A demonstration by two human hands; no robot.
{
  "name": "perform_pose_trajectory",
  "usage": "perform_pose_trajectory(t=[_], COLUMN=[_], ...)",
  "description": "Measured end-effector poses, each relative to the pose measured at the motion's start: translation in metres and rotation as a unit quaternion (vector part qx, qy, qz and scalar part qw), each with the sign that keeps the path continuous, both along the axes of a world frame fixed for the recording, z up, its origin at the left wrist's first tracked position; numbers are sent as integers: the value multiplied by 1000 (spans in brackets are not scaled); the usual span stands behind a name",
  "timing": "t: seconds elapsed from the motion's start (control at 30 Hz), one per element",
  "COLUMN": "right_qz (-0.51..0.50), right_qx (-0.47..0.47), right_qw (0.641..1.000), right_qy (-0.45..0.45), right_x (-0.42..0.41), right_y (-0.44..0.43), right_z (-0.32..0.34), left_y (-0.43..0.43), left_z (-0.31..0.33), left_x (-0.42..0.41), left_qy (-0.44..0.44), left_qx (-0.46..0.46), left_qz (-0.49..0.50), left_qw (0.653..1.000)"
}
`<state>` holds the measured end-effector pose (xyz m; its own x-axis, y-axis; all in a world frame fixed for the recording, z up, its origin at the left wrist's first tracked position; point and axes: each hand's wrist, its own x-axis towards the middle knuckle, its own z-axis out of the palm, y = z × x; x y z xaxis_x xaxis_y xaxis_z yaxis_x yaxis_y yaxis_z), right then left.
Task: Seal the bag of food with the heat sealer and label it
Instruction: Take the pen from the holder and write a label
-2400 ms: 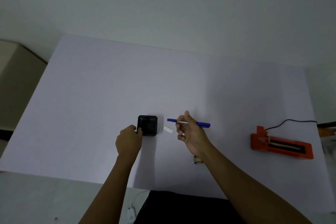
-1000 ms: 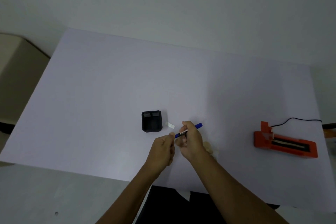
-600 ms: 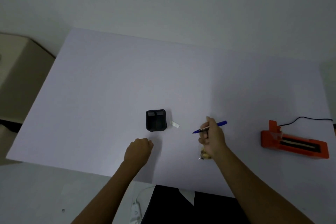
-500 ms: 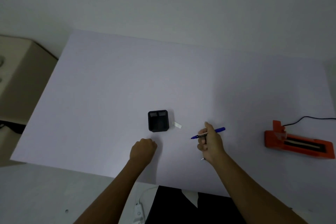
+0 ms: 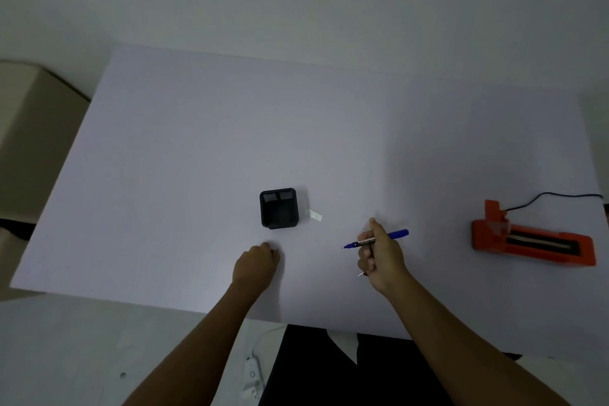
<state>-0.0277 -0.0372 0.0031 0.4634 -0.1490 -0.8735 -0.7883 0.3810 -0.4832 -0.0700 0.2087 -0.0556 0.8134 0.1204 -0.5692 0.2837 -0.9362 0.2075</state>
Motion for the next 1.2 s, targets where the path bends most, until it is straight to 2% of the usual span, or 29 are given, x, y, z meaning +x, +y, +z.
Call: perform_pose_trajectory(t=[0.23,0.37,0.6,0.73,0.87,1.07,1.2], right_qz=[9,8,10,8,8,5,-2], right_qx=[5,2,-4,-11,-19,-29,-32], right_qw=[1000,1000,1000,1000,1000,1000,999], right_qy=[-1,1,-3,-1,1,9,8], right_x=[-1,-3,2,4,3,5,8], right_y=[0,0,-1,-3,-4,-5,-3], right_z=[-1,-1,1,-1,-2,-5,-9], left_y=[-4,-12,-20,-37,-62,-69,-69], left_z=[4,10,23,20,7,-17,-20], left_x=[5,12,35,45,60,80,85], left_qy=[-16,-101,-142,-130,-126,-118,-121], left_qx=[6,-46,-110,-97,-112,-28,-13], left_qz=[56,67,144,32,-64,-109,-124], left_qw=[998,992,973,986,984,987,985])
